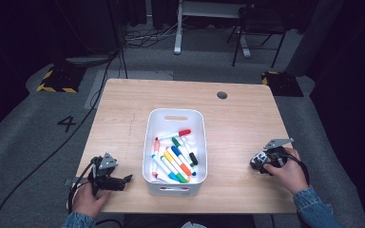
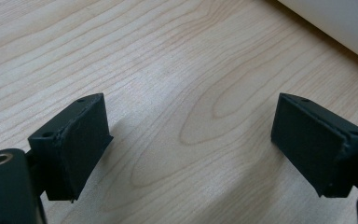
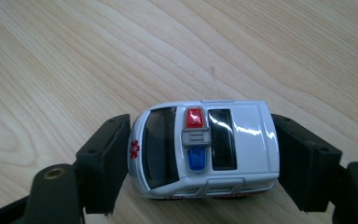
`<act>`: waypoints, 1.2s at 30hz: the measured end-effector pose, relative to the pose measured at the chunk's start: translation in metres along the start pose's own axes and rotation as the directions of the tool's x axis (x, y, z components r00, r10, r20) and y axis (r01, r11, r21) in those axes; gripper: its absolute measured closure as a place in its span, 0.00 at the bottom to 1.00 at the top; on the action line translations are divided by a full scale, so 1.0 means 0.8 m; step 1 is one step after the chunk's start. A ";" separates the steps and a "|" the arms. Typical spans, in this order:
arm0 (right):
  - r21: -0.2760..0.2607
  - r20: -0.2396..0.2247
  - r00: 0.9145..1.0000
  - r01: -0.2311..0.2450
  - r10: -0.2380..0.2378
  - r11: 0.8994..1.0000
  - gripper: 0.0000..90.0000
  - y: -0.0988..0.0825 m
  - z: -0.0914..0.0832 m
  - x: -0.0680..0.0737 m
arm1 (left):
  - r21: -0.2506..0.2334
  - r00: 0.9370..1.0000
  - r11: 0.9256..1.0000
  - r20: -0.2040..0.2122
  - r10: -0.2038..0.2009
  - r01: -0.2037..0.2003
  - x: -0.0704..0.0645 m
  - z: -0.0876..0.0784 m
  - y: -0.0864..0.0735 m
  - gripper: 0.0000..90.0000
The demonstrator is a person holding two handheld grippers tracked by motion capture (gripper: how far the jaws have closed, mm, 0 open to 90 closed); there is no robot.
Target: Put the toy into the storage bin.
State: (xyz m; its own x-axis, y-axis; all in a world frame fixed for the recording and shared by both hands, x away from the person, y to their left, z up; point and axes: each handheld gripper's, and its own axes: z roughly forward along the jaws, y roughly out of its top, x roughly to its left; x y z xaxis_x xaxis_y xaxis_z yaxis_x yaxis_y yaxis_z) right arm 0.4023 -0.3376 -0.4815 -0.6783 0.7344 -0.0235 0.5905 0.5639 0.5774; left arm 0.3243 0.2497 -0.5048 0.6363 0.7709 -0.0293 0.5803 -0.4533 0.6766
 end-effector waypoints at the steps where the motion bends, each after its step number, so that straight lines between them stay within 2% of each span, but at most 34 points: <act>1: -0.009 -0.002 1.000 0.007 -0.007 1.000 0.29 0.002 0.000 0.001 | 0.000 1.000 1.000 0.000 0.000 0.000 0.000 0.000 0.000 0.13; 8: -0.058 -0.045 0.999 -0.009 0.007 0.998 0.29 0.021 -0.016 0.015 | 0.000 1.000 1.000 0.000 0.000 0.000 0.000 0.000 0.000 0.13; 13: -0.117 -0.074 0.997 0.009 -0.018 0.993 0.29 0.040 -0.032 0.030 | 0.000 1.000 1.000 0.000 0.000 0.000 0.000 0.000 0.000 0.13; 15: -0.123 -0.078 0.997 0.017 -0.026 0.992 0.29 0.043 -0.034 0.032 | 0.001 1.000 1.000 0.001 -0.001 0.001 0.000 0.000 0.000 0.13; 17: -0.152 -0.094 0.994 0.033 -0.048 0.988 0.29 0.056 -0.042 0.042 | 0.000 1.000 1.000 0.000 0.000 0.000 0.000 0.000 0.000 0.13; 21: -0.169 -0.106 0.993 0.039 -0.058 0.985 0.29 0.066 -0.049 0.051 | 0.000 1.000 1.000 0.000 0.000 0.000 0.000 0.000 0.000 0.13; 25: -0.203 -0.121 0.988 0.068 -0.094 0.977 0.29 0.087 -0.064 0.066 | 0.001 1.000 1.000 0.001 -0.001 0.001 0.000 0.000 0.000 0.13; 28: -0.210 -0.125 0.987 0.076 -0.104 0.975 0.29 0.094 -0.069 0.071 | 0.000 1.000 1.000 0.000 0.000 0.000 0.000 0.000 0.000 0.13; 29: -0.222 -0.133 0.984 0.090 -0.122 0.971 0.29 0.103 -0.074 0.077 | 0.001 1.000 1.000 -0.001 0.001 -0.001 0.000 0.000 0.000 0.13; 36: -0.248 -0.154 0.976 0.115 -0.156 0.962 0.29 0.128 -0.085 0.091 | 0.002 1.000 1.000 -0.004 0.000 0.000 -0.001 -0.001 -0.001 0.13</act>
State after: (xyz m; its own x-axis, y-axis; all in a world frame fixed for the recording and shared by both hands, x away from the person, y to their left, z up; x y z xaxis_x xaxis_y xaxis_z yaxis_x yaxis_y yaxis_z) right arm 0.3834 -0.2521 -0.3689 -0.8212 0.5705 0.0121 0.3816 0.5333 0.7550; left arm 0.3235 0.2497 -0.5048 0.6344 0.7726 -0.0269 0.5813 -0.4539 0.6753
